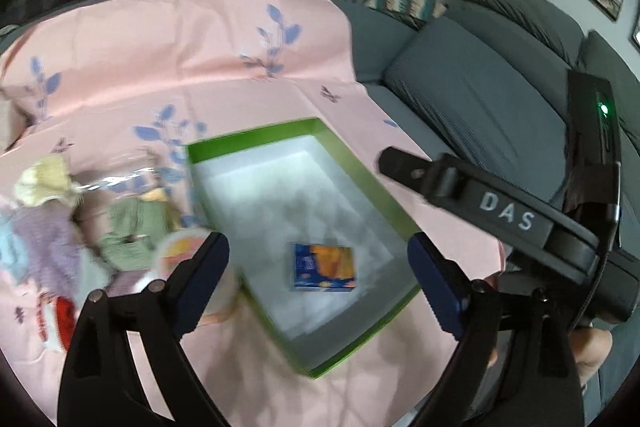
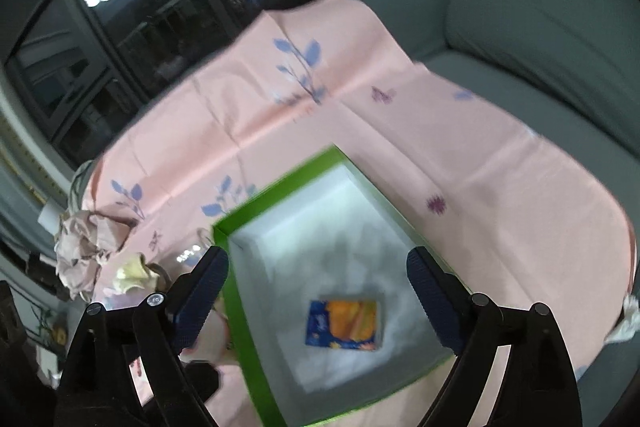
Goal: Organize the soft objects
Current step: 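Open the right gripper to drop the packet into the green box, then move the right gripper back to the red-white sock on the sheet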
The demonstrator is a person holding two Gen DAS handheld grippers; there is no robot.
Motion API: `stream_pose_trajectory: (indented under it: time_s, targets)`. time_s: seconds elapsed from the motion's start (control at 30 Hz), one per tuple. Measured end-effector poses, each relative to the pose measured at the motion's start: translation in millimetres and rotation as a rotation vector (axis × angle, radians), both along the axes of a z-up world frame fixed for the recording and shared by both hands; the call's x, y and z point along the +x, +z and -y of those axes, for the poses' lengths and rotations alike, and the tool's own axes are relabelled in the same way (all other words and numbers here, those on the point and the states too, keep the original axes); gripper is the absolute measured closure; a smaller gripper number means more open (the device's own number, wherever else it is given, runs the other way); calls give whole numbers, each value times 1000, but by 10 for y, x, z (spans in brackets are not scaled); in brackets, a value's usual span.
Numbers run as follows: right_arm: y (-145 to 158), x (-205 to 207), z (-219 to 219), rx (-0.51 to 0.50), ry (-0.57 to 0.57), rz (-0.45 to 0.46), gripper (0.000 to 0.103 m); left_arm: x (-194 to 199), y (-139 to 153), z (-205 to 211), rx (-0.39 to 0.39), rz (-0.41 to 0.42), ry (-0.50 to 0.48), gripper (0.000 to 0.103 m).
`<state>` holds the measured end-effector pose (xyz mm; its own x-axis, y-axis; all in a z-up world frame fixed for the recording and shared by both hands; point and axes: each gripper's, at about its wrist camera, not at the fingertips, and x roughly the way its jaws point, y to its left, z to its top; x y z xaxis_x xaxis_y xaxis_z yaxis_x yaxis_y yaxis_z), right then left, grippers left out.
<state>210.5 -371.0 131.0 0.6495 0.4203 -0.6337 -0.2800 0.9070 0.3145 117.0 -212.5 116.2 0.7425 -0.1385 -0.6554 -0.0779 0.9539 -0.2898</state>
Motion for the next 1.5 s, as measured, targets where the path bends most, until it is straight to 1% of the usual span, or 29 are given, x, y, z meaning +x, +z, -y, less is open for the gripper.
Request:
stream_pose_trajectory:
  time_s: [0.03, 0.1, 0.17, 0.3, 0.47, 0.63, 0.83, 0.93, 1.17, 1.27, 1.4, 1.5]
  targets:
    - [36, -28, -36, -6, 4, 25, 11, -79, 27, -91, -2, 6, 22, 12]
    - [103, -86, -105, -8, 10, 63, 11, -181, 49, -216, -6, 13, 56, 0]
    - [145, -129, -158, 5, 21, 89, 11, -325, 71, -371, -12, 29, 96, 1]
    - [212, -209, -286, 32, 56, 151, 11, -592, 51, -670, -27, 33, 174, 1]
    - [256, -329, -493, -21, 92, 211, 11, -926, 5, -1090, -46, 30, 303, 1]
    - [250, -412, -687, -24, 147, 209, 11, -1197, -65, -1424, -21, 11, 412, 1]
    - [239, -595, -996, -98, 196, 237, 11, -1537, -304, -1836, -60, -10, 535, 1]
    - [225, -666, -1117, -103, 248, 238, 11, -1655, -425, -1958, -50, -10, 586, 1]
    - [187, -856, -1401, -123, 339, 232, 11, -1832, -637, -2224, -73, -7, 663, 1]
    - [149, -937, -1523, -130, 371, 221, 11, -1856, -672, -2279, -92, -8, 663, 1]
    - [68, -1050, -1741, -173, 412, 212, 11, -1871, -686, -2296, -61, -10, 668, 1]
    - [-9, -1148, -1901, -217, 449, 219, 11, -1890, -697, -2295, -68, -15, 659, 1]
